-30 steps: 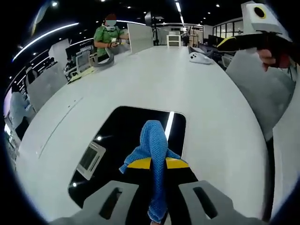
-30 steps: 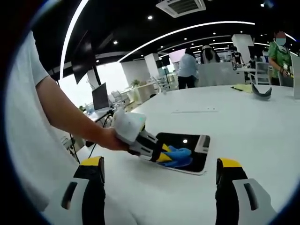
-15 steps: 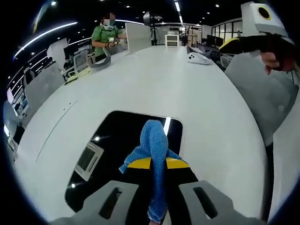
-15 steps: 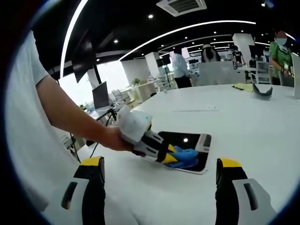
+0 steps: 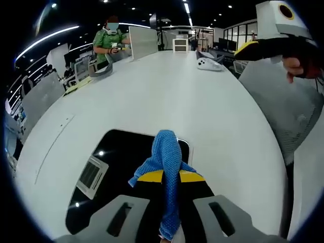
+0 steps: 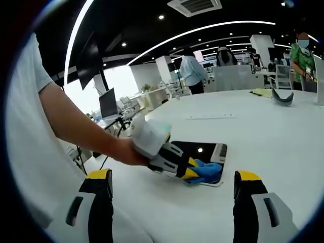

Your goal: Wipe the mirror surface with the cleaning cloth until all visible marks leave the cleaned area.

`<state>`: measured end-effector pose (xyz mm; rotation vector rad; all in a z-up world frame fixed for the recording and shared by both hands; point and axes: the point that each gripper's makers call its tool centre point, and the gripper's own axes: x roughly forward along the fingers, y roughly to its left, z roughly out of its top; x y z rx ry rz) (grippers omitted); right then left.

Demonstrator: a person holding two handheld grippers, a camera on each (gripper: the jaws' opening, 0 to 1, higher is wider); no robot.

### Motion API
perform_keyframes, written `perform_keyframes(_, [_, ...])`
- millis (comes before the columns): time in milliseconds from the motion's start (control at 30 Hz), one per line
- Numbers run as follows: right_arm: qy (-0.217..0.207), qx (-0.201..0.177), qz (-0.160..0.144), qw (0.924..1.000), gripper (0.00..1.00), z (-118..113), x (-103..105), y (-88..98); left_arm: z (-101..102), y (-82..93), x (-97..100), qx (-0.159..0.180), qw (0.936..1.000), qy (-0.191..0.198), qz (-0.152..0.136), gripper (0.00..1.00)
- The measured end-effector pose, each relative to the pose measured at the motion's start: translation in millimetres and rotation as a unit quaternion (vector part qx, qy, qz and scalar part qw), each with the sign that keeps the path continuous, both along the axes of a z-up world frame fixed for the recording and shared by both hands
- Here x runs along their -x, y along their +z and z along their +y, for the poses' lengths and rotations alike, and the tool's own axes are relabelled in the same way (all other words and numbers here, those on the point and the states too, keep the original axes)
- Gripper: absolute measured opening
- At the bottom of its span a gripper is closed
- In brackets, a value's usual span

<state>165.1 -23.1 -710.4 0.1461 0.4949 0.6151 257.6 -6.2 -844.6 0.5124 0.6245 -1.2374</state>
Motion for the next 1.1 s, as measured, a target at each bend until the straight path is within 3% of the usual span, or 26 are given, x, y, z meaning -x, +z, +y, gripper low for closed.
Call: perform_keyframes(1100, [-0.017,0.001,0.002,0.9999,1.0,-10.6,-1.3,0.3,-21.7,0.9,5.1,0.001,0.9997,-0.026,0.004,0.07])
